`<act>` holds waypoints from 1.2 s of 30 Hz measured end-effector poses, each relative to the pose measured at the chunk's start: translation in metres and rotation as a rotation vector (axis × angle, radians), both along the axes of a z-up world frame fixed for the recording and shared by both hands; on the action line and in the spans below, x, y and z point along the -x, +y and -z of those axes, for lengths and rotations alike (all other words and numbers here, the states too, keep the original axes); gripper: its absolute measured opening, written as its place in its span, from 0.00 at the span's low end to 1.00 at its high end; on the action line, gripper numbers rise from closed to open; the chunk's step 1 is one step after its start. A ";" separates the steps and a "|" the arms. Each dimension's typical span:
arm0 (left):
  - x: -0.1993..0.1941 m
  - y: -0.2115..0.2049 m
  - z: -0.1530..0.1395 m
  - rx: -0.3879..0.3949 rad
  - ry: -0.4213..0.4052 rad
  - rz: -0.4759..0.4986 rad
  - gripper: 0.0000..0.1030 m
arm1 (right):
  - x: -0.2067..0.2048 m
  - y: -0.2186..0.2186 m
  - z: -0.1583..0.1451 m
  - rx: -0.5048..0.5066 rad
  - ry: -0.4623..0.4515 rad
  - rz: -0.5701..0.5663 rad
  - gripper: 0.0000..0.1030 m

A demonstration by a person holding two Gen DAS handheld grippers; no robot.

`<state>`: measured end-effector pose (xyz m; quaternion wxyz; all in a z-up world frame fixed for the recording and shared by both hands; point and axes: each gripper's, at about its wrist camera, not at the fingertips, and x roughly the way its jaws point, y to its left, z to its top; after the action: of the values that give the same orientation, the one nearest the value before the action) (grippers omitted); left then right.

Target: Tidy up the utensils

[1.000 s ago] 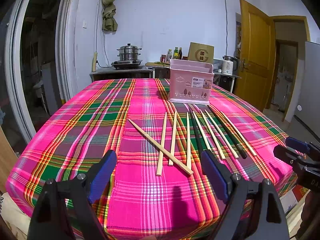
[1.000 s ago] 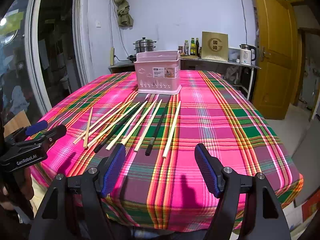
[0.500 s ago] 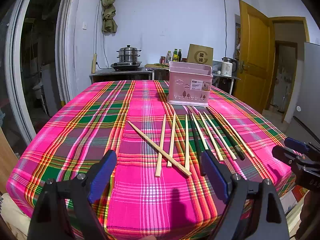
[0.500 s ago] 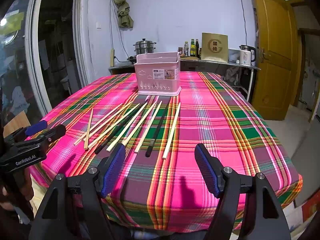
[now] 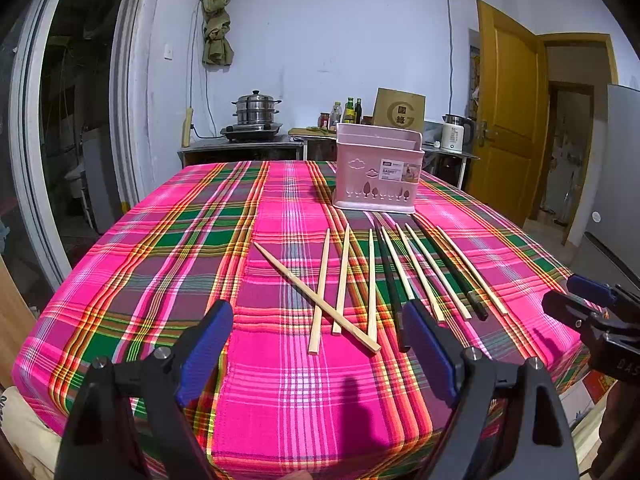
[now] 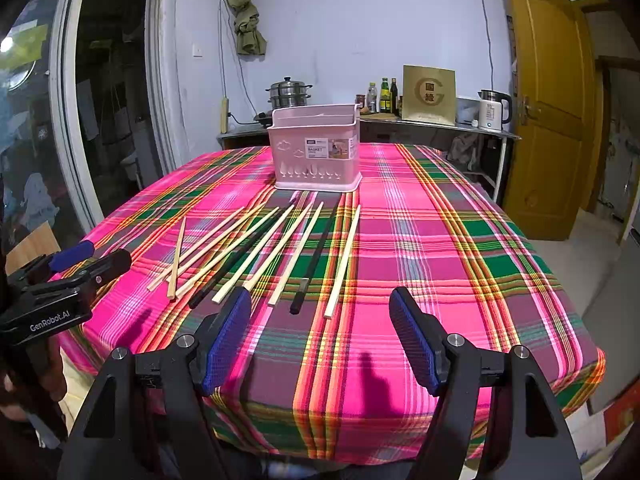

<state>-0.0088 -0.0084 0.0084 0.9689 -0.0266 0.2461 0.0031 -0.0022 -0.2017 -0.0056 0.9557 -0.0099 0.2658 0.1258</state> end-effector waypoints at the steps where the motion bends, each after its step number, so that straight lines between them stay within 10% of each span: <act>1: 0.000 -0.001 0.000 -0.001 0.000 0.001 0.86 | 0.000 0.000 0.000 0.001 0.000 0.001 0.70; 36: -0.024 0.005 0.007 0.001 0.057 0.018 0.86 | -0.009 0.001 0.001 0.004 0.002 -0.011 0.70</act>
<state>0.0151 -0.0032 0.0018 0.9615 -0.0247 0.2738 -0.0048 0.0064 -0.2004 -0.0069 0.9547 -0.0132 0.2670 0.1304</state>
